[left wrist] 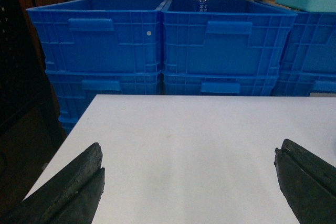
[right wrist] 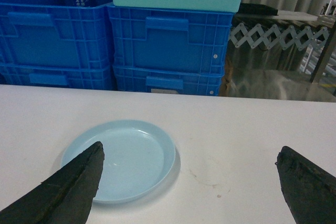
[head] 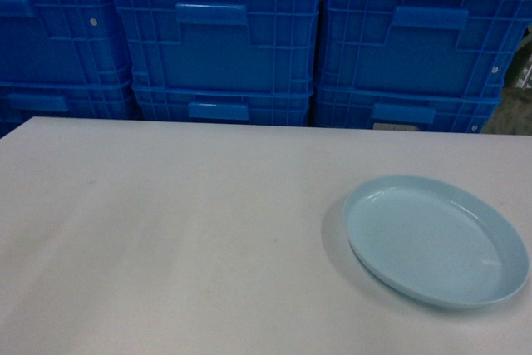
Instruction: Place blue tray on left shelf second layer neatly
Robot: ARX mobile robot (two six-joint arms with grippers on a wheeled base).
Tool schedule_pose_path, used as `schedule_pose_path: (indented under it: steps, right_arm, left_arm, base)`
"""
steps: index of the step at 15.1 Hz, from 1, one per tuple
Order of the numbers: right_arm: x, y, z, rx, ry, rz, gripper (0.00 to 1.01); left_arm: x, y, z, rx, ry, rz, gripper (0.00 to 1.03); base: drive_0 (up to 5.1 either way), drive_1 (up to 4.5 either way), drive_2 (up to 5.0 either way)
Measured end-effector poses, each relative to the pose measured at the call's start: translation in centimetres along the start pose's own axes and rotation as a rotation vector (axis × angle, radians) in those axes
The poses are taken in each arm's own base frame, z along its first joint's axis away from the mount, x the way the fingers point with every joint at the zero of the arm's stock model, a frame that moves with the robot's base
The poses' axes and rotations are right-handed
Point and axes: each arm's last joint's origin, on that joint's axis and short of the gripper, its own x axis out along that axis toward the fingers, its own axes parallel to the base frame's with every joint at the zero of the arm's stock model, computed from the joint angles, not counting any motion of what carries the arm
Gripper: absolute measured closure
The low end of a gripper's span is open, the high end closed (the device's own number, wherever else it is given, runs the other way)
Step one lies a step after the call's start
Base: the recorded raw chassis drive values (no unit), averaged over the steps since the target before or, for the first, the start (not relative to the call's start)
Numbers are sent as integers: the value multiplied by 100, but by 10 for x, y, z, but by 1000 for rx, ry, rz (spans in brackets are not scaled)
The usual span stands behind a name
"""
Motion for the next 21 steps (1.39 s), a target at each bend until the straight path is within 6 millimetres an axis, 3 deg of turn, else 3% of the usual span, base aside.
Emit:
schedule_pose_path:
  steps: [3, 5, 8, 10, 12, 16, 18, 21]
  right_arm:
    - [0, 0, 0, 0, -1, 1, 3]
    - [10, 0, 5, 21, 24, 45, 3]
    - [49, -8, 39, 131, 64, 89, 3]
    - [85, -12, 47, 273, 181, 172, 3]
    - [133, -9, 37, 458, 344, 280, 3]
    - [191, -5, 10, 652, 461, 215, 3]
    - [205, -5, -4, 688, 477, 188, 3]
    - [206, -5, -19, 722, 524, 167, 3]
  left_arm:
    - [0, 0, 0, 0, 0, 0, 5]
    - [0, 0, 0, 0, 0, 0, 5]
    - [0, 0, 0, 0, 0, 0, 5]
    - [0, 0, 0, 0, 0, 0, 5]
    - [0, 0, 0, 0, 0, 0, 5]
    - [0, 0, 0, 0, 0, 0, 5]
    - [0, 0, 0, 0, 0, 0, 5]
    - [0, 0, 0, 0, 0, 0, 5]
  base:
    - [0, 0, 0]
    - [0, 0, 0]
    - [0, 0, 0]
    - [0, 0, 0]
    - [0, 0, 0]
    - [0, 0, 0]
    - [0, 0, 0]
    - [0, 0, 0]
